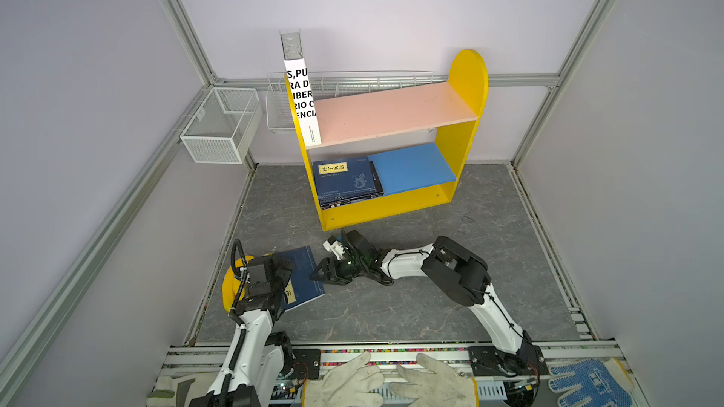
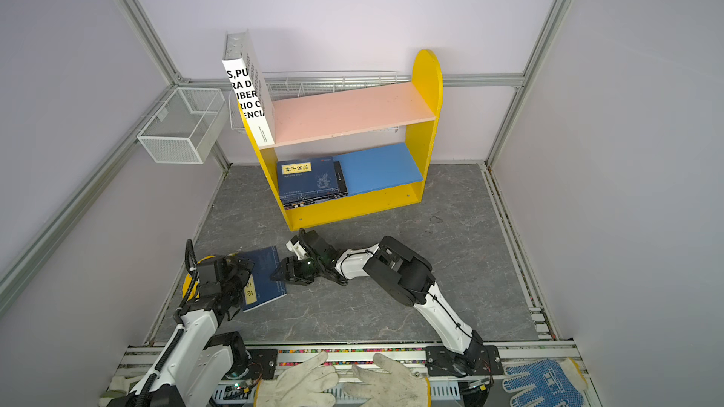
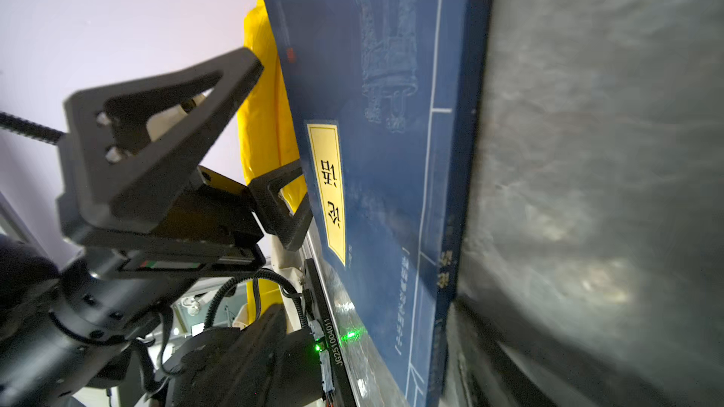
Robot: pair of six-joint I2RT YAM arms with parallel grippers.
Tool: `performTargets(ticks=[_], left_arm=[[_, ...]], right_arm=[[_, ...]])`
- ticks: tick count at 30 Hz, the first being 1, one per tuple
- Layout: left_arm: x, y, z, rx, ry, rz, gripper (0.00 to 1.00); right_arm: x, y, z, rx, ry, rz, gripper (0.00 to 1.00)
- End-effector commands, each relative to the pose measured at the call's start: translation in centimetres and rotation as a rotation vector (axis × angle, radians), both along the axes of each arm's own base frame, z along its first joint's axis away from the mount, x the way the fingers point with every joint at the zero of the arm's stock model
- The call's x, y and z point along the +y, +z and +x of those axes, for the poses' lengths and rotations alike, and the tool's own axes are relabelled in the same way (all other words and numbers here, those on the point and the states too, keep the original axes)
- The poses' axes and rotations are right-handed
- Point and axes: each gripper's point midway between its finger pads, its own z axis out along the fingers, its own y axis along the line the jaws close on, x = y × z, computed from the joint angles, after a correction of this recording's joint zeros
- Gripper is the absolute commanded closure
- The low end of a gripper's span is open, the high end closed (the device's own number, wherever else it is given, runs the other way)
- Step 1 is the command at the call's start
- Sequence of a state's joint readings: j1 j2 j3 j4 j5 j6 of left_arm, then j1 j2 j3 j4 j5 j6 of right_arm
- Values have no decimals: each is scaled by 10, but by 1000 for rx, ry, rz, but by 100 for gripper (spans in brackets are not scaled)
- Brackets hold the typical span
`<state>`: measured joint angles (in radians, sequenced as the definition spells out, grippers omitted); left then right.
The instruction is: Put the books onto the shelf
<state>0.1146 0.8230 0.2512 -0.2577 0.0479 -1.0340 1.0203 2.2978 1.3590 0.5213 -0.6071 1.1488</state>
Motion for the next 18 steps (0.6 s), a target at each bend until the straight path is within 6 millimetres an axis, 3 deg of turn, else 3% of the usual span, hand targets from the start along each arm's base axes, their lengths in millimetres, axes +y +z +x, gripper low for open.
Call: performTargets(ticks=[1,8,14,18], left_arm=[[-55,-11,-12,59,-197,-200,1],[-75,-4,4,29,-274,-214,1],[-82,-9,6,42,-311,-232,1],[-87,-12,7,43,-330,-250,1]], right_arm=[[16,41,-6,37,4,219,40],[11,29,-4,-36,-13,101,45],[17,61,-2,-3,-25,287,52],[26,79,-7,9,-2,371,52]])
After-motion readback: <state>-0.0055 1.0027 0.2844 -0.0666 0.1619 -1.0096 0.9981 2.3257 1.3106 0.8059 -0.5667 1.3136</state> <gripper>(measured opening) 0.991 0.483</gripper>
